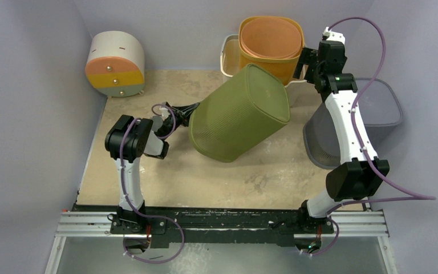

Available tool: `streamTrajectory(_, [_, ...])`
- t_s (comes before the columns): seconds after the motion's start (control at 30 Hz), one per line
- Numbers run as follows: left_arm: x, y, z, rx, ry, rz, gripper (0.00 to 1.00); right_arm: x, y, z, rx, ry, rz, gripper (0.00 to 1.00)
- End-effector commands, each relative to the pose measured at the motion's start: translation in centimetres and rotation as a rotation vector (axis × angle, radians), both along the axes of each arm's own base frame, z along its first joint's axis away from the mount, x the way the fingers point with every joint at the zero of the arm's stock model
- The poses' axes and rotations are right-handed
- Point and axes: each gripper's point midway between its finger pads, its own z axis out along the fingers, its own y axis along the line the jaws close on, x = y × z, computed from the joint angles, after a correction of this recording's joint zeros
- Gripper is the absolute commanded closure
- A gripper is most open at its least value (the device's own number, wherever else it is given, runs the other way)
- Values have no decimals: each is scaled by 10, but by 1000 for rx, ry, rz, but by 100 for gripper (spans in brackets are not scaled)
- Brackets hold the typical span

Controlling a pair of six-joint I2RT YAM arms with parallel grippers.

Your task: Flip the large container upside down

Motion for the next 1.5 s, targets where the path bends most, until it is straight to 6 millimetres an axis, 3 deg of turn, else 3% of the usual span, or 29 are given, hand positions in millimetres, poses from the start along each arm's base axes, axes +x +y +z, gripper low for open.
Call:
streamTrajectory(0.0, [-34, 1, -26, 120, -154, -111, 100, 8, 0, 22, -8, -65, 11, 0])
streamTrajectory(0.3, [-37, 17, -64, 169, -94, -123, 99, 3, 2, 20, 0, -58, 26, 0])
streamTrajectory(0.5, [-36, 27, -87, 257, -47, -125, 84, 0, 2, 20, -1, -57, 27, 0])
streamTrajectory(0.67, [-38, 38, -123, 440, 27, -142, 70, -3, 4, 15, 3, -46, 35, 0])
streamTrajectory(0.87, [-55, 54, -169, 748, 175, -261, 68, -5, 7, 11, 14, -40, 51, 0])
streamTrajectory(0.93, [-60, 61, -175, 830, 196, -296, 68, -7, 9, 8, 19, -34, 61, 0])
streamTrajectory(1.13, [-65, 90, -170, 1078, 243, -330, 65, -15, 14, -5, 9, -7, 107, 0])
streamTrajectory(1.27, [-62, 112, -144, 1239, 255, -316, 63, -29, 27, -22, 47, 39, 175, 0])
streamTrajectory(1.33, [-59, 121, -120, 1299, 231, -290, 62, -41, 38, -34, 68, 79, 228, 0])
streamTrajectory(1.47, [-52, 134, -45, 1414, 128, -207, 61, -68, 75, -60, 89, 159, 358, 0])
